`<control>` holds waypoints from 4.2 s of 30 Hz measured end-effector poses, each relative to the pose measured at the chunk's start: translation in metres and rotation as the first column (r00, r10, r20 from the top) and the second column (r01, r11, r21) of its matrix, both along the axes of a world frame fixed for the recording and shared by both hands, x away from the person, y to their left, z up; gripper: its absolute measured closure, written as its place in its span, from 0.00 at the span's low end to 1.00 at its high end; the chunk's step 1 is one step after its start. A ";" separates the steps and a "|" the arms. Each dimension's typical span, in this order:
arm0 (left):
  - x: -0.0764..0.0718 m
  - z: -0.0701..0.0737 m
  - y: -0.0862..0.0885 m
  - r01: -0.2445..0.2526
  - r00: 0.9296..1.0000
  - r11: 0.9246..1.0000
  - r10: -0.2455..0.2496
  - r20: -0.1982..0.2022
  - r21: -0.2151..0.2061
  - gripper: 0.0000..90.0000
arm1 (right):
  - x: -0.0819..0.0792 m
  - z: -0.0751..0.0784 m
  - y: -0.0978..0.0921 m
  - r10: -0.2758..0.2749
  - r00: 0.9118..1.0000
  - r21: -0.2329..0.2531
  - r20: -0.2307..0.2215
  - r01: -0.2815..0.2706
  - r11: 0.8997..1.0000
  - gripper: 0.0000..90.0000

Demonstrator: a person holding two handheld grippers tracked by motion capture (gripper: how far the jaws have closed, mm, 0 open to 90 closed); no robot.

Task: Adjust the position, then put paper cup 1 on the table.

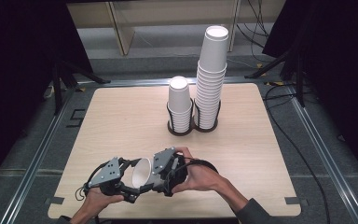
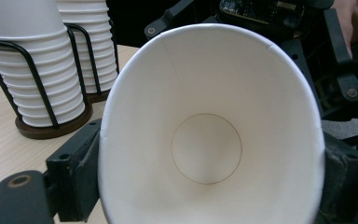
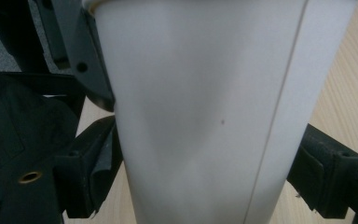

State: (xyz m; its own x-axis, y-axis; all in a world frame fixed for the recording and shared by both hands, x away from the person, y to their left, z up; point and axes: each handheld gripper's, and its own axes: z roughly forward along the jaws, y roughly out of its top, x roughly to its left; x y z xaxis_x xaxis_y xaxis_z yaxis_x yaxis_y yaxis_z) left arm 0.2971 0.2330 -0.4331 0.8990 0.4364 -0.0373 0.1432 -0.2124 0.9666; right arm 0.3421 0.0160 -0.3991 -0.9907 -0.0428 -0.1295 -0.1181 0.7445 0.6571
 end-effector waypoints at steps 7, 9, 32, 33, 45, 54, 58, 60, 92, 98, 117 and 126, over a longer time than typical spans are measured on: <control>0.000 0.000 0.000 0.007 1.000 1.000 -0.007 -0.001 0.002 0.15 | 0.000 -0.001 0.001 0.011 1.000 -0.005 -0.008 -0.011 1.000 0.22; 0.000 0.000 0.000 0.007 1.000 1.000 -0.007 -0.002 -0.003 0.15 | 0.001 -0.001 0.001 0.009 1.000 0.001 -0.016 -0.009 1.000 0.23; 0.000 0.001 0.008 -0.044 0.998 0.989 0.049 0.030 -0.142 0.11 | 0.011 -0.003 -0.015 -0.026 0.997 0.084 -0.070 0.032 0.996 0.26; 0.001 0.001 0.011 -0.043 0.998 0.988 0.049 0.037 -0.150 0.14 | 0.012 -0.003 -0.017 -0.039 0.997 0.080 -0.063 0.044 0.996 0.26; 0.005 0.002 0.025 -0.152 0.986 0.963 0.162 0.027 -0.224 0.15 | 0.040 -0.011 -0.062 -0.297 0.951 0.283 -0.088 0.310 0.908 0.24; 0.008 -0.002 0.027 -0.212 0.976 0.960 0.218 0.017 -0.184 0.16 | 0.052 -0.017 -0.109 -0.441 0.889 0.378 -0.126 0.454 0.807 0.24; 0.010 -0.003 0.027 -0.222 0.973 0.960 0.230 0.024 -0.173 0.16 | 0.057 -0.021 -0.130 -0.491 0.859 0.426 -0.142 0.501 0.753 0.24; 0.010 -0.004 0.027 -0.228 0.972 0.960 0.235 0.023 -0.163 0.16 | 0.057 -0.022 -0.141 -0.512 0.844 0.438 -0.157 0.524 0.730 0.24; 0.012 -0.009 0.024 -0.250 0.967 0.963 0.253 0.020 -0.104 0.16 | 0.121 -0.060 -0.259 -0.877 0.444 0.557 -0.186 0.783 0.278 0.24; 0.012 -0.009 0.024 -0.245 0.968 0.964 0.248 0.022 -0.099 0.16 | 0.129 -0.070 -0.260 -0.876 0.417 0.510 -0.242 0.823 0.251 0.24; 0.012 -0.009 0.024 -0.247 0.968 0.964 0.250 0.020 -0.098 0.16 | 0.137 -0.081 -0.261 -0.878 0.430 0.425 -0.210 0.849 0.314 0.23; 0.013 -0.009 0.023 -0.234 0.971 0.965 0.239 0.026 -0.121 0.16 | 0.130 -0.080 -0.266 -0.881 0.442 0.381 -0.169 0.853 0.356 0.21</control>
State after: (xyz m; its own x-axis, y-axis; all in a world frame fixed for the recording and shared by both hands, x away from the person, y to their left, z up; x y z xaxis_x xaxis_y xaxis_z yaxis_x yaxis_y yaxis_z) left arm 0.3099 0.2558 -0.4425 0.7726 0.6314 -0.0667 0.1367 -0.0629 0.9886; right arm 0.4719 -0.2500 -0.4786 -0.4392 0.8978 0.0332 0.4022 0.1635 0.9009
